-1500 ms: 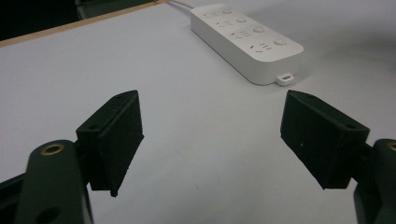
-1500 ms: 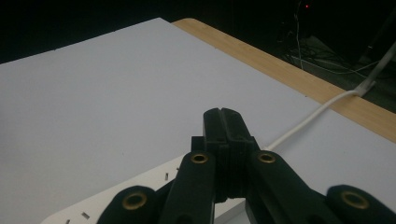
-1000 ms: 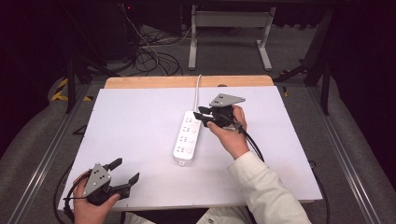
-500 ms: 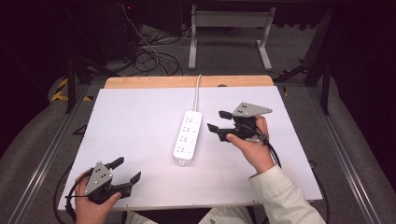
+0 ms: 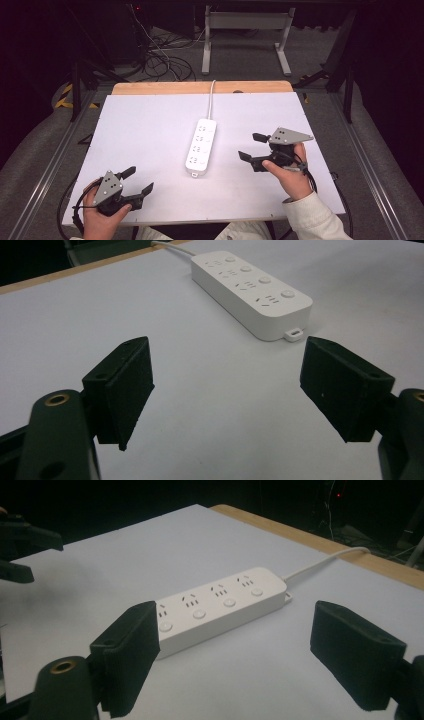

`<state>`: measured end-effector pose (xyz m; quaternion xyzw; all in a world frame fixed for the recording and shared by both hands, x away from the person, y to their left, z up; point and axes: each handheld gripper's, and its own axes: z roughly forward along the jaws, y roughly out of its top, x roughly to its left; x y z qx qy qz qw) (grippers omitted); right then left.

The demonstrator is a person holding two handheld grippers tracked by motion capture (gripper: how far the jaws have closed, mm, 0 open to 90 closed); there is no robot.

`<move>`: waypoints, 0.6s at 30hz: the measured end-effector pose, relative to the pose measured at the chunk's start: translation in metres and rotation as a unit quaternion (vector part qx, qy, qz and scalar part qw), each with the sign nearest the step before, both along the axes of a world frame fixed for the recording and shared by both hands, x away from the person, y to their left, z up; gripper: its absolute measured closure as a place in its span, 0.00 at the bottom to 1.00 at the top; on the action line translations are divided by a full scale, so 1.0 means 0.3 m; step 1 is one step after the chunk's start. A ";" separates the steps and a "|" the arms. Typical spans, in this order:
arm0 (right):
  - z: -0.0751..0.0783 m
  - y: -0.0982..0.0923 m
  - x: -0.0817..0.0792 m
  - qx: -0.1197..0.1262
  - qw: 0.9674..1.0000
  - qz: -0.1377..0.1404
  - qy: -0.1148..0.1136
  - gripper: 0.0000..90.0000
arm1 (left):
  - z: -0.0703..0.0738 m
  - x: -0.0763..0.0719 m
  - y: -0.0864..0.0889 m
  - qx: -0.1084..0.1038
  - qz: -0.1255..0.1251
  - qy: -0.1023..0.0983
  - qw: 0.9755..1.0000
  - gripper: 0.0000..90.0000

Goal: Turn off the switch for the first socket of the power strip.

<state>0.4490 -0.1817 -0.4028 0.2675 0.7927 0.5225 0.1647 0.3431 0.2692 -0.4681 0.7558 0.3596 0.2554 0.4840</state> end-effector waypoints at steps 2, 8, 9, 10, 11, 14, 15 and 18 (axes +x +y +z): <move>-0.015 -0.013 -0.015 -0.001 1.000 0.004 0.003 0.20 | 0.002 0.003 0.003 0.003 -0.004 -0.002 1.000 0.24; -0.062 -0.057 -0.054 0.005 1.000 0.005 -0.001 0.20 | 0.007 0.003 0.003 -0.002 -0.012 0.001 1.000 0.24; -0.070 -0.064 -0.060 0.006 1.000 0.006 -0.002 0.20 | 0.008 0.004 0.004 -0.004 -0.013 0.000 1.000 0.24; -0.079 -0.071 -0.064 0.006 1.000 0.008 -0.003 0.20 | 0.007 0.003 0.003 -0.009 -0.014 0.001 1.000 0.24; -0.088 -0.077 -0.068 0.006 1.000 0.011 -0.003 0.20 | 0.008 0.004 0.004 -0.008 -0.015 -0.001 1.000 0.24; -0.114 -0.097 -0.075 0.001 1.000 0.015 0.004 0.19 | 0.009 0.003 0.005 -0.010 -0.018 -0.003 1.000 0.23; -0.123 -0.104 -0.076 -0.001 1.000 0.015 0.008 0.18 | 0.009 0.003 0.004 -0.013 -0.019 -0.003 1.000 0.23; -0.148 -0.120 -0.082 -0.009 1.000 0.012 0.020 0.14 | 0.009 0.004 0.005 -0.010 -0.020 -0.004 1.000 0.23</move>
